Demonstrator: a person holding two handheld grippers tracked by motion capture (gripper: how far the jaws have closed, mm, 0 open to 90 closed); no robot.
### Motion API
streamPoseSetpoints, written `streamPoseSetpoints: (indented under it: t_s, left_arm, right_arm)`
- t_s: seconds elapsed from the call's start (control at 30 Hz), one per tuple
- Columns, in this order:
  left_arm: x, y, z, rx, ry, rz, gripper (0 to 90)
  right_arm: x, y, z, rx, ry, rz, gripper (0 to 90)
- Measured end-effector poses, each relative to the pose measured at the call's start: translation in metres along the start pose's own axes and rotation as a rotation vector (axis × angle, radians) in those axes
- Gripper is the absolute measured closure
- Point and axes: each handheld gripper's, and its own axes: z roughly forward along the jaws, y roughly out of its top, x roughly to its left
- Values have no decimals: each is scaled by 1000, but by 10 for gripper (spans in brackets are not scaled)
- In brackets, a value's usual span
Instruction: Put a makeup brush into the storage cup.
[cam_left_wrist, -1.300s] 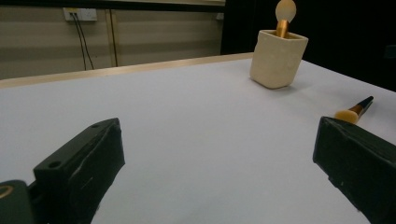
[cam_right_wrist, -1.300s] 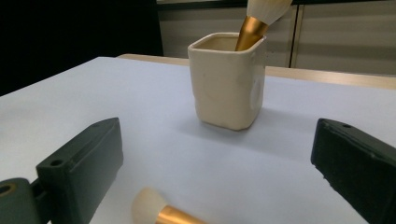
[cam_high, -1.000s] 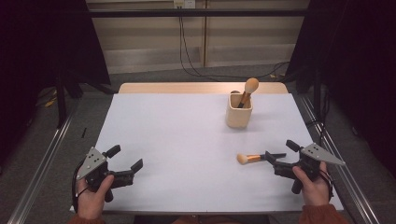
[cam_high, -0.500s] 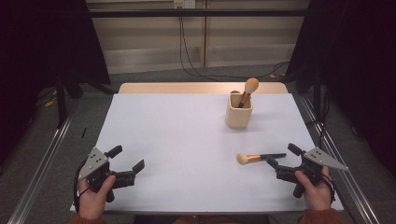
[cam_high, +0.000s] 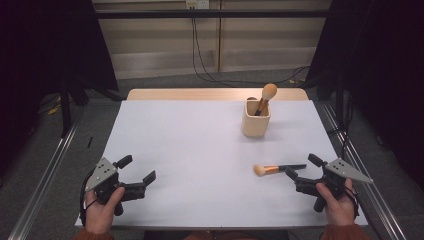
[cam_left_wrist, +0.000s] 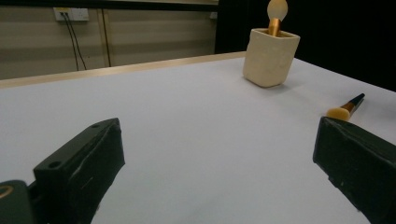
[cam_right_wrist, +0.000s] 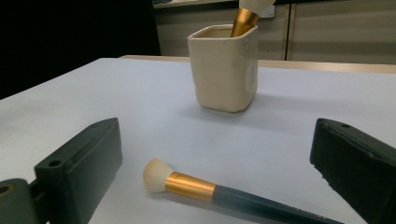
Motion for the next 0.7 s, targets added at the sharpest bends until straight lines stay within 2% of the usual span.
streamPoseSetpoints:
  t_s: [0.23,0.4,0.57,0.7]
  left_arm:
    - [-1,0,2,9,1,6,20]
    - [0,-1,1,6,4,-1,20]
    - [1,-1,0,4,6,2,20]
    - [1,-1,-1,7,7,-4,20]
  right_arm:
    - [-1,4,6,1,8,2,11]
    - [-2,12,16,12,32,4,7]
    - [-4,19,29,41,56,-28,6]
    - [-5,25,40,54,47,-35,7]
